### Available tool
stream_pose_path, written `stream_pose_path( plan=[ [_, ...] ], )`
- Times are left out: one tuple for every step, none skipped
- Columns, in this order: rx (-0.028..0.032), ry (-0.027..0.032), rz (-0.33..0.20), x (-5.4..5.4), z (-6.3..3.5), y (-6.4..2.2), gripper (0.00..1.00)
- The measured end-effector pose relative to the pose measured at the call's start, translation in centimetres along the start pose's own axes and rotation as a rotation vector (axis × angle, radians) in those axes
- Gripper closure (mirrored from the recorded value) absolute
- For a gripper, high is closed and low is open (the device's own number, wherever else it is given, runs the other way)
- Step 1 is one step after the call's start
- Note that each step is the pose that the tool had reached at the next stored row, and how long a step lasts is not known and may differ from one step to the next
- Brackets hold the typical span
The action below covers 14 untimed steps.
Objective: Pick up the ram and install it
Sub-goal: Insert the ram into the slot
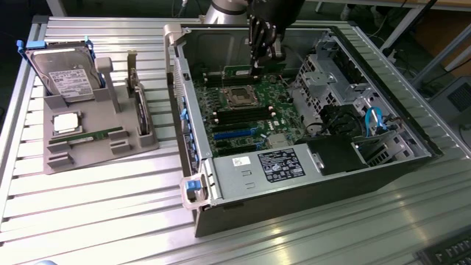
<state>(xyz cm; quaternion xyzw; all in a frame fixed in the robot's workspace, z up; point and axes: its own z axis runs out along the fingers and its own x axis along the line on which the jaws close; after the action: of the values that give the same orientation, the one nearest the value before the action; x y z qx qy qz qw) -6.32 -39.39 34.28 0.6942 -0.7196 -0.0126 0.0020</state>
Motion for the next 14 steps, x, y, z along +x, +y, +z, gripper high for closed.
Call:
stream_pose_path(
  plan=[
    [0.0,0.0,0.0,0.0,0.19,0.0,0.86],
    [-0.0001,0.0002,0.0,0.0,0.38,-0.01,0.86],
    [-0.0001,0.0001,0.0,0.0,0.58,-0.01,0.86],
    [-0.0001,0.0002,0.0,0.0,0.77,-0.01,0.86],
    [0.0,0.0,0.0,0.0,0.96,-0.02,0.86],
    [0.0,0.0,0.0,0.0,1.22,-0.03,0.86],
    [0.0,0.0,0.0,0.0,1.41,-0.03,0.86],
    [-0.0001,0.0,0.0,0.0,1.79,-0.04,0.86],
    [-0.0001,0.0,0.0,0.0,2.13,-0.04,0.86],
    [0.0,0.0,0.0,0.0,2.32,-0.05,0.86],
    [-0.0001,0.0001,0.0,0.0,2.49,-0.05,0.86],
    [0.0002,-0.0003,0.027,0.1,3.64,-0.07,0.86],
    [0.0012,-0.0017,0.083,0.1,3.67,-0.08,0.86],
    [0.0012,-0.0017,0.083,0.1,3.66,-0.08,0.86]
  ],
)
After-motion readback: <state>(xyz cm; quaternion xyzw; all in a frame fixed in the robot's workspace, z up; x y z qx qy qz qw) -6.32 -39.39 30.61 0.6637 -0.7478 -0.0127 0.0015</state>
